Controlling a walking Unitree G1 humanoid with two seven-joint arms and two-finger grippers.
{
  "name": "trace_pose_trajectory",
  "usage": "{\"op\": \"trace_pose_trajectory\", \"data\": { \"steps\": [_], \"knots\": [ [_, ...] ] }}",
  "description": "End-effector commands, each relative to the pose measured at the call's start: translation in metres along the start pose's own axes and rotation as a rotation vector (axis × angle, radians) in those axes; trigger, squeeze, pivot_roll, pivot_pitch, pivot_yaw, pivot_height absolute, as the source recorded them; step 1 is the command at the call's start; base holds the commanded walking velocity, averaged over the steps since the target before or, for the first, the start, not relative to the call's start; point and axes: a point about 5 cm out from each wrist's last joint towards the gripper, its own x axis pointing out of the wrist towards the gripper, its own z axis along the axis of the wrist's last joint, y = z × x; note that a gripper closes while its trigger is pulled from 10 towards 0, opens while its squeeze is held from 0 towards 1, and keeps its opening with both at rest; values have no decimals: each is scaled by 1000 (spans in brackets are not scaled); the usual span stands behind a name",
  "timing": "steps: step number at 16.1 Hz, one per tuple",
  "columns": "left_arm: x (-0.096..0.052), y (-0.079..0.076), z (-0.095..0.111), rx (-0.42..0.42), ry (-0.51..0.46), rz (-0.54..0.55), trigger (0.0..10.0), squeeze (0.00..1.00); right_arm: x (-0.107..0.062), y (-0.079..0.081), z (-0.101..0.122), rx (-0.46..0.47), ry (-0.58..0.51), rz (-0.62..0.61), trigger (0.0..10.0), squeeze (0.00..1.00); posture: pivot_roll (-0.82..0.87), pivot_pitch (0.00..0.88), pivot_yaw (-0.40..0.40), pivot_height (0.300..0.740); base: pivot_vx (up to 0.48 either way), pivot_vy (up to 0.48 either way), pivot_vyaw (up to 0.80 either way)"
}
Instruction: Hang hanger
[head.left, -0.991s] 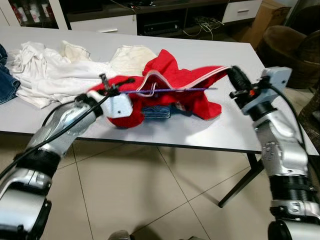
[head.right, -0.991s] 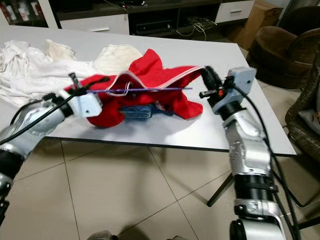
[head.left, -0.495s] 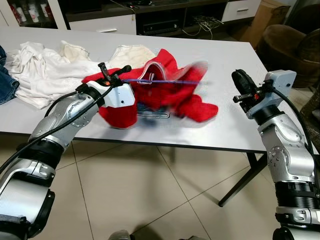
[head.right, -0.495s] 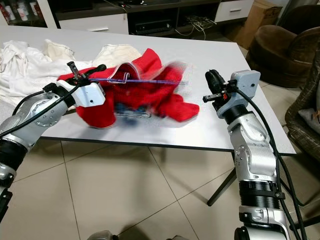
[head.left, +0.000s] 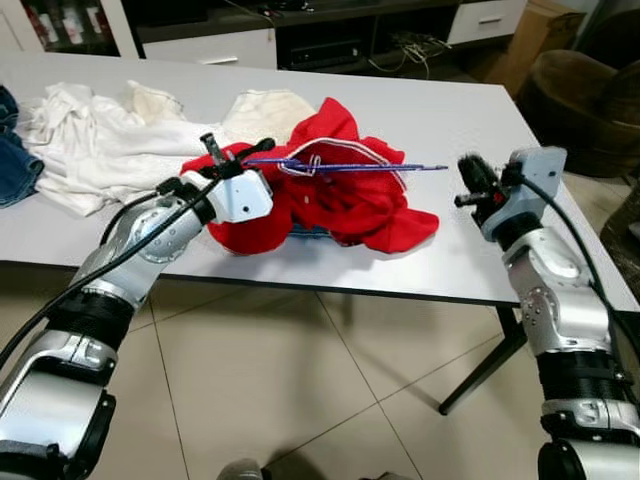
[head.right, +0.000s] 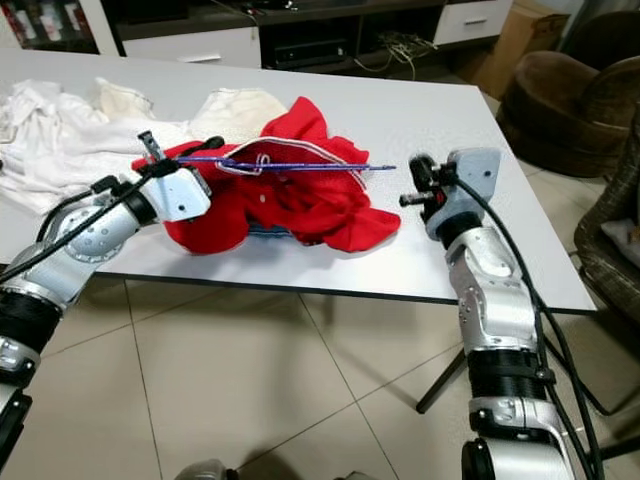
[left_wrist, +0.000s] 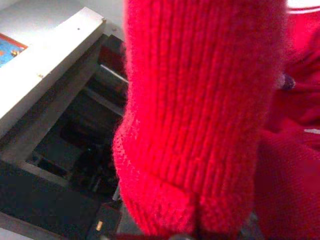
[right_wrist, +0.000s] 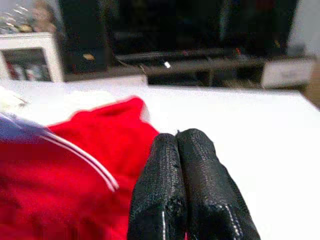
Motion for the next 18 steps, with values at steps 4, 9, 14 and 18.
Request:
{"op": "trace_pose_trajectory", "data": {
  "steps": [4, 9, 14, 18],
  "knots": [
    [-4, -6, -4, -79, -1, 33, 10000, 0, -13, -13, -39, 157, 134, -72, 10000, 86, 97, 0, -9, 740, 0, 0, 0],
    [-16, -53, -22, -337, 97, -13, 10000, 0, -22, 16, -49, 177, 99, 42, 10000, 0, 78, 0, 3, 740, 0, 0, 0],
    [-25, -92, -32, -450, 198, -91, 10000, 0, -40, 42, -55, 155, 80, 133, 10000, 0, 64, 0, 8, 740, 0, 0, 0],
    [-25, -96, -32, -507, 213, -48, 10000, 0, -48, 48, -66, 161, 107, 135, 10000, 0, 55, 0, 17, 740, 0, 0, 0]
  ]
}}
